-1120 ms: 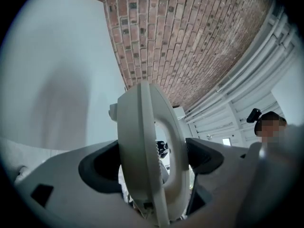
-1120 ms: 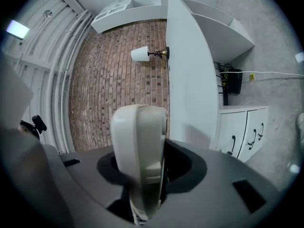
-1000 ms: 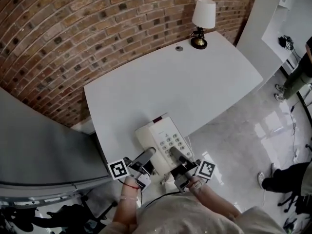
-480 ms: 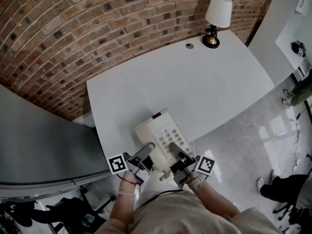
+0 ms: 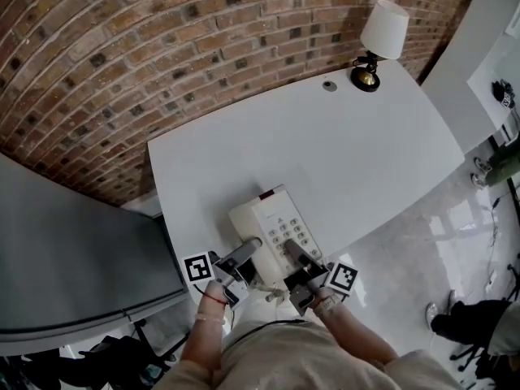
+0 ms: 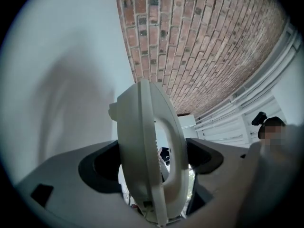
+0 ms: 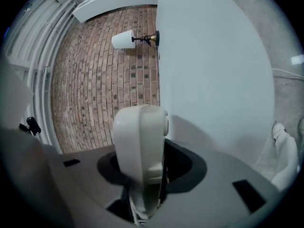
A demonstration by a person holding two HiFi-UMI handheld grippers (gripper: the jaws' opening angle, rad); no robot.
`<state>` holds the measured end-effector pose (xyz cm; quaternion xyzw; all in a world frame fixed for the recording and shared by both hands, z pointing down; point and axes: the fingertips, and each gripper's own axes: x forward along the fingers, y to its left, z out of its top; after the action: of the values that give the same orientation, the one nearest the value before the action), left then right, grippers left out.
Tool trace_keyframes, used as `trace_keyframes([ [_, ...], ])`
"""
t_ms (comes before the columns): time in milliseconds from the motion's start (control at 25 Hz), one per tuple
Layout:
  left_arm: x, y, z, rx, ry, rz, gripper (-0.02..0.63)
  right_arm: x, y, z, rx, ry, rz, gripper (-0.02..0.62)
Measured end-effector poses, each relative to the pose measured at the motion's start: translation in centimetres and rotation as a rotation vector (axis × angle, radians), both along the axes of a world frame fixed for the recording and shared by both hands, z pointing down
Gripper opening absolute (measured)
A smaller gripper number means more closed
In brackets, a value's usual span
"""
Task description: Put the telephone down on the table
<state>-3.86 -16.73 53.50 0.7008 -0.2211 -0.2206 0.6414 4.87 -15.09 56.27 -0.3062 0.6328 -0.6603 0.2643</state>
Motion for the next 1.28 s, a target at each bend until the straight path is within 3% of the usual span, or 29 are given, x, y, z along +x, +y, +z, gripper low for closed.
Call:
trace_keyframes([
  [400, -2.5, -5.7, 1.3, -0.032, 0.045, 0.019, 0.420, -2.6, -4.8, 1.3, -0.054, 0.016, 0.040, 0.169],
  [1280, -6.3, -14.4, 3.2, -0.057, 0.080, -0.038, 0.420, -6.1, -12.9, 3.1, -0.136, 0.013, 0.103, 0.167],
])
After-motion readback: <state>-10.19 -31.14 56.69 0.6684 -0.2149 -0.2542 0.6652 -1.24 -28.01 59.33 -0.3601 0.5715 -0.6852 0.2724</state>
